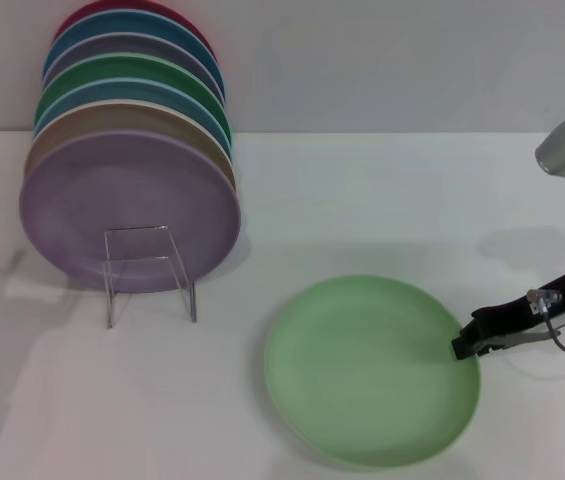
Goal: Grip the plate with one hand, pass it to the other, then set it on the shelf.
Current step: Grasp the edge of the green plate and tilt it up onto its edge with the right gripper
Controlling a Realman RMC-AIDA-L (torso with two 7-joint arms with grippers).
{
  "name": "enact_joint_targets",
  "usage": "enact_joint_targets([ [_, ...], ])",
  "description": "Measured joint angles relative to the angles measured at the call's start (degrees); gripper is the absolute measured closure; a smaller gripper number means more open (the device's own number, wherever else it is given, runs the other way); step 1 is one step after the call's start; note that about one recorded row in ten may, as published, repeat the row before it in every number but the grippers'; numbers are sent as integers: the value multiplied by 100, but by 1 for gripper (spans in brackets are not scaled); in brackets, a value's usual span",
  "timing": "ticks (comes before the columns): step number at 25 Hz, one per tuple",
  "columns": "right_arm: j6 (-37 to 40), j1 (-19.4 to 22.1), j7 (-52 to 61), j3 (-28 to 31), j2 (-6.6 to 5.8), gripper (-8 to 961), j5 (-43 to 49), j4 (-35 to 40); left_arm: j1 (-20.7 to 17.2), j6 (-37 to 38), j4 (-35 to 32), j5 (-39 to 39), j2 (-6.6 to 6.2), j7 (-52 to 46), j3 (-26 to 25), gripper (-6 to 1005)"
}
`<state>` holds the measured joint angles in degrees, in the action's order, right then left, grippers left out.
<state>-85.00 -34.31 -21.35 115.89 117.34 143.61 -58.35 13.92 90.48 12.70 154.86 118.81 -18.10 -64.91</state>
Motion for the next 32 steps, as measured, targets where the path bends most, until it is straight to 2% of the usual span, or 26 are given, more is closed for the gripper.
enact_joint_targets([
  [19, 202, 43, -98, -297, 17, 905, 72, -35, -46, 96, -11, 0, 2, 0, -24, 199],
  [23, 228, 173, -109, -290, 72, 936, 73, -366, -51, 97, -13, 0, 2, 0, -30, 200],
  [24, 220, 279, -113, -272, 111, 936, 73, -683, -55, 97, -15, 0, 2, 0, -31, 200],
  [25, 220, 279, -113, -272, 111, 936, 73, -683, -55, 97, -15, 0, 2, 0, -31, 200],
  [26, 187, 432, -117, -258, 138, 936, 53, -1116, -56, 97, -26, 0, 2, -3, -31, 200],
  [32, 166, 812, -120, -242, 152, 935, -3, -1986, -56, 96, -51, 0, 2, -5, -25, 201],
])
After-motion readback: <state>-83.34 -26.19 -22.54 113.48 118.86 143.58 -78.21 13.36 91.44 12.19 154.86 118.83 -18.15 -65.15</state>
